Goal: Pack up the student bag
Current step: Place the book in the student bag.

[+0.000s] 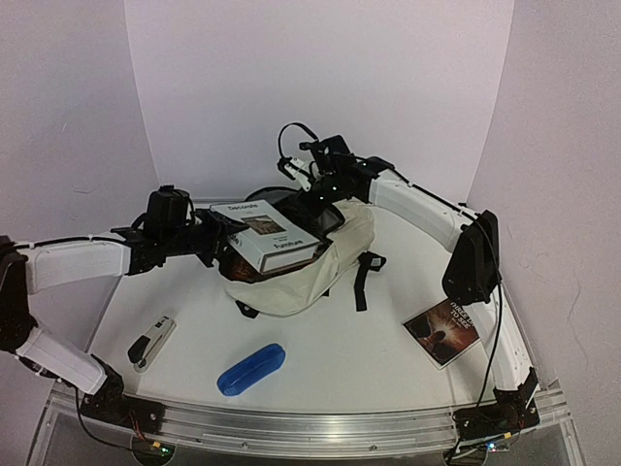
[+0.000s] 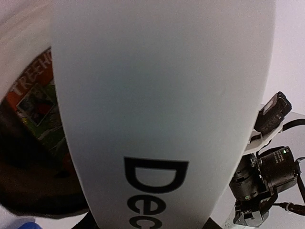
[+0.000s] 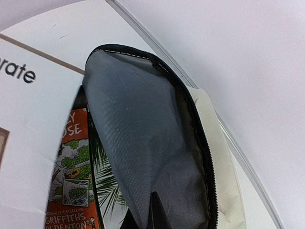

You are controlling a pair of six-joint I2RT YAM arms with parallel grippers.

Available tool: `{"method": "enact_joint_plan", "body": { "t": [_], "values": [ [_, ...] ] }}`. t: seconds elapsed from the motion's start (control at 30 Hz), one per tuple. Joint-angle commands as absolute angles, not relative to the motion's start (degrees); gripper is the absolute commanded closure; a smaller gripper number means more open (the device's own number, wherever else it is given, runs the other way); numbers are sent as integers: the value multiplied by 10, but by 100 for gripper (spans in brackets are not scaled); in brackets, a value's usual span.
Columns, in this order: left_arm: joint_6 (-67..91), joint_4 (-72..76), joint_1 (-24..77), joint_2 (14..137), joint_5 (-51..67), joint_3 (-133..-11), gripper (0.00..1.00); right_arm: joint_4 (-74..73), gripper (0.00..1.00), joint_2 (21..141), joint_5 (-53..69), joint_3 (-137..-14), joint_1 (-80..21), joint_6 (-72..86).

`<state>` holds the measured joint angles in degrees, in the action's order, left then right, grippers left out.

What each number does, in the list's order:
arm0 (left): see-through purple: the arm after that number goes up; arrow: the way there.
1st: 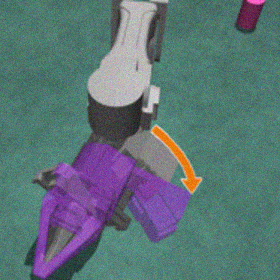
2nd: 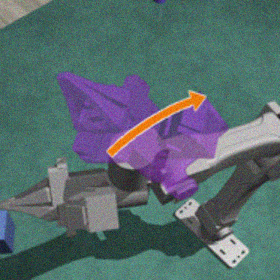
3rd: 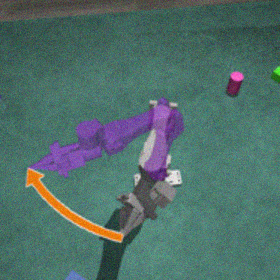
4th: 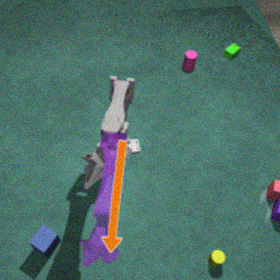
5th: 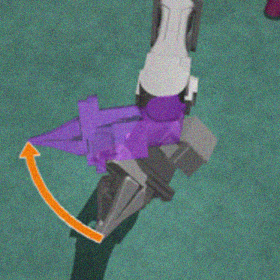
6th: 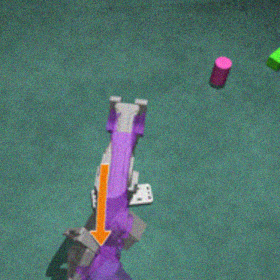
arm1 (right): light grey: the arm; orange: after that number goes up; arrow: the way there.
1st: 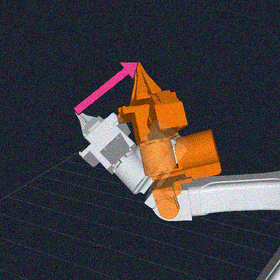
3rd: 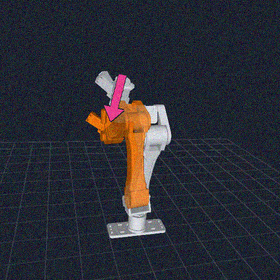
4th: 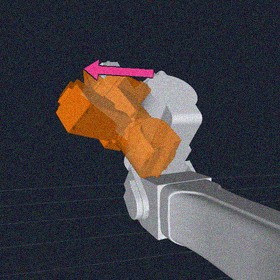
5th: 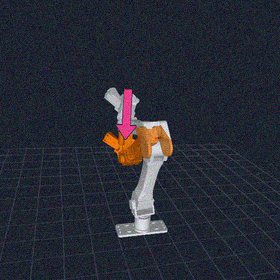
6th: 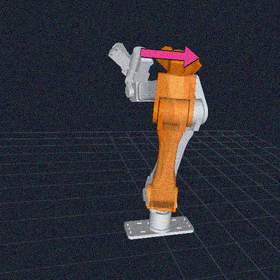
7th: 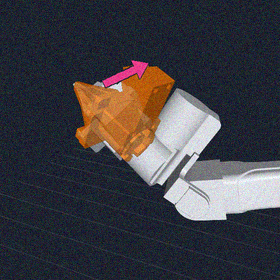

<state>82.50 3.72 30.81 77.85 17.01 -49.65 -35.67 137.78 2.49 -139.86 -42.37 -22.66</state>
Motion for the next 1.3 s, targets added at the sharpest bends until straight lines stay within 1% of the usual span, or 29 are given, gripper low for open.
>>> {"method": "enact_joint_plan", "body": {
  "t": [0.0, 0.13, 0.2, 0.27, 0.37, 0.57, 0.63, 0.73, 0.83, 1.0, 1.13, 1.2, 1.27],
  "values": [
    [852, 230, 310, 872, 237, -515, 99, -295, 100, 1314, 67, -1407, -427, -200],
    [894, 333, 312, 963, 262, -535, 100, -295, 100, 1304, 90, -1392, -427, -201],
    [914, 362, 312, 985, 256, -532, 100, -293, 100, 1297, 96, -1383, -427, -204],
    [920, 372, 310, 988, 246, -524, 100, -292, 100, 1288, 95, -1365, -427, -214],
    [923, 362, 312, 983, 261, -522, 100, -292, 100, 1286, 76, -1354, -426, -217],
    [932, 255, 333, 856, 263, -457, 100, -290, 100, 1295, 63, -1367, -418, -207],
    [925, 222, 333, 833, 270, -448, 100, -289, 100, 1297, 67, -1367, -418, -204],
    [922, 225, 333, 863, 307, -465, 100, -289, 100, 1297, 77, -1368, -417, -202],
    [928, 271, 332, 922, 327, -491, 100, -288, 100, 1287, 109, -1354, -417, -209],
    [950, 375, 320, 1019, 327, -534, 100, -286, 100, 1250, 161, -1302, -417, -234],
    [945, 404, 290, 1028, 299, -540, 100, -286, 100, 1225, 176, -1260, -417, -262],
    [934, 405, 276, 1010, 287, -529, 100, -286, 100, 1216, 175, -1243, -417, -274],
    [913, 375, 267, 981, 271, -518, 100, -286, 100, 1211, 173, -1234, -417, -282]
  ]
}}
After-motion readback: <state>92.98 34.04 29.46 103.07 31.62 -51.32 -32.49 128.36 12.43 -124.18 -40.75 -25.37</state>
